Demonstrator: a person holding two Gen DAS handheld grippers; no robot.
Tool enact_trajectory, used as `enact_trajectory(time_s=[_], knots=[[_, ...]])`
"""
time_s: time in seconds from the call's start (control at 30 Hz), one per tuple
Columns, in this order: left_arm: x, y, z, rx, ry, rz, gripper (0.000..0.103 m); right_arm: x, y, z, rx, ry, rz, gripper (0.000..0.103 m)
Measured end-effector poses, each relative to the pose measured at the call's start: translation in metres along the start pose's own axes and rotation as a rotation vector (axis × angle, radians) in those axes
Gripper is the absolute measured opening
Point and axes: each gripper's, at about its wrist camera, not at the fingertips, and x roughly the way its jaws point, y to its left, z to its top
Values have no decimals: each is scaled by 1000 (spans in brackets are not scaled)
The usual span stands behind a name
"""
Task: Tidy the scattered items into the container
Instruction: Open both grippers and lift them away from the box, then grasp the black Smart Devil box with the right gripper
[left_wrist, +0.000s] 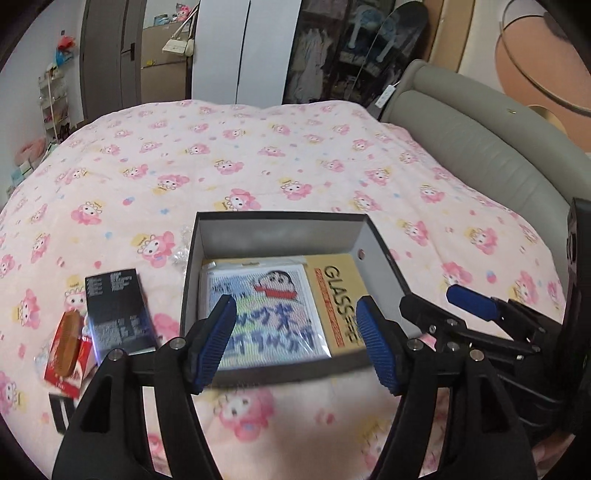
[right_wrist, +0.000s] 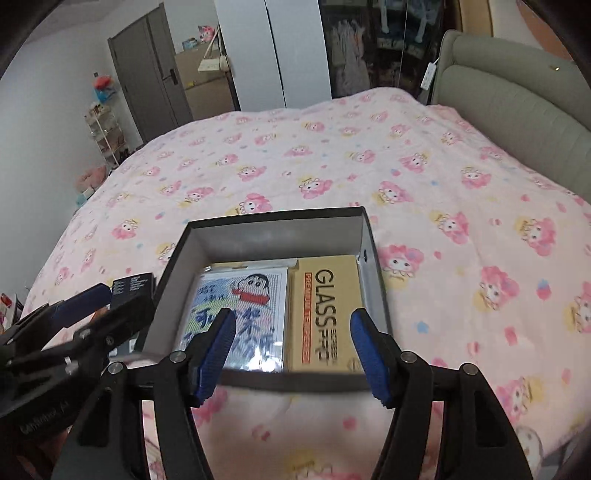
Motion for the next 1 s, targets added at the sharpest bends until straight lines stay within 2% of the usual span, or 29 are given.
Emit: enact_trajectory(time_s=[0.1, 0.23, 0.4, 0.67, 0.8, 0.9, 1.0], knots=[[-16, 4, -14, -12, 6, -21, 69, -16, 3, -12, -13, -15, -3, 61], [-36, 13, -31, -26, 0, 7, 69, -30, 22, -26, -58, -16, 2, 61], [-54, 44, -46, -78, -16, 43, 68, -27, 55, -33, -100, 22, 104, 61], [-77, 131, -81, -237, -27, 130, 64, -2, 154, -43, -250, 64, 256, 61], [-67, 179, -98, -344, -9, 152, 61, 32, 198, -49, -297, 131, 330, 61], [-47, 209, -105, -428, 18, 135, 57, 62, 223, -51, -302, 166, 333, 56], [-19, 236, -108, -524, 62, 103, 48, 87, 242, -56, -335, 208, 316, 43]])
